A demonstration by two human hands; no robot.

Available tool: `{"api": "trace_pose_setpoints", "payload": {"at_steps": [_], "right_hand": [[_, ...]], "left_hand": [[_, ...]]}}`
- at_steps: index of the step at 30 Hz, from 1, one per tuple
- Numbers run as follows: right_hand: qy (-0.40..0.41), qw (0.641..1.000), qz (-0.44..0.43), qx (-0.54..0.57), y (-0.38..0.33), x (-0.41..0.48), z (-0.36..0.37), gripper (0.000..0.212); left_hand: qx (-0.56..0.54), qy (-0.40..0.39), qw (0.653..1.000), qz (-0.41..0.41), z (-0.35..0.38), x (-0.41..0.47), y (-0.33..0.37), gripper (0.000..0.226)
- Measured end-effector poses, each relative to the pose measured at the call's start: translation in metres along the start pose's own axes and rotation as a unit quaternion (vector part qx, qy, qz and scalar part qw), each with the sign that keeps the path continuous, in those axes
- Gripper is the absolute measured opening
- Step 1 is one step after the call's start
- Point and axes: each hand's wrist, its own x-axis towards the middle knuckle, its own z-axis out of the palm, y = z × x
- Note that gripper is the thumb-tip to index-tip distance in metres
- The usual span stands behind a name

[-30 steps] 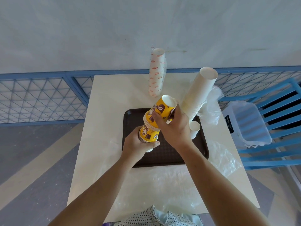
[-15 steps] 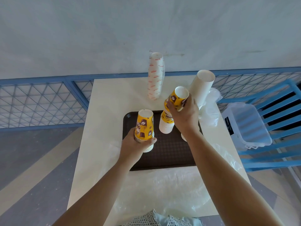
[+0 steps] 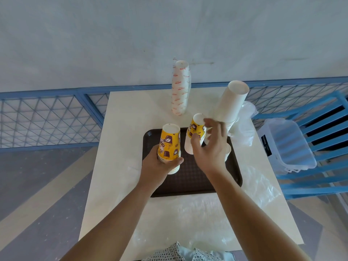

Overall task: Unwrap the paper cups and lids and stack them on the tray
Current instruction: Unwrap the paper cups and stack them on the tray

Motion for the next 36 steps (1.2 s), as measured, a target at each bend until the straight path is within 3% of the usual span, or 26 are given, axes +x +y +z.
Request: {"api": "trace_pose_setpoints", "payload": {"at_steps": [5, 16, 27, 30, 36], "right_hand": [[-0.19, 0.981, 0.015, -0.02, -0.021, -0.023, 0.014, 0.053], [-0.211, 0.977, 0.04, 0.006, -0.02, -0.013, 0.013, 0.051], [-0.104, 0.984, 0.097, 0.112, -0.041, 0.007, -0.002, 0.043], [-0.046, 0.984, 0.1, 0.141, -0.044, 0.022, -0.014, 0.029], [0.026, 0.994, 0.083, 0.064, -0.021, 0.056, -0.023, 0.035]], "left_hand": [[0.003, -0.009, 1.0, 0.009, 0.008, 0.003, 0.004, 0.054], [0.034, -0.022, 0.998, 0.048, 0.0, -0.003, 0.008, 0.085], [0.0, -0.009, 0.998, 0.057, 0.001, -0.013, -0.002, 0.072], [0.004, -0.007, 0.998, 0.054, -0.001, -0.013, -0.003, 0.072], [0.008, 0.005, 0.999, 0.054, -0.002, -0.012, -0.004, 0.071]]}}
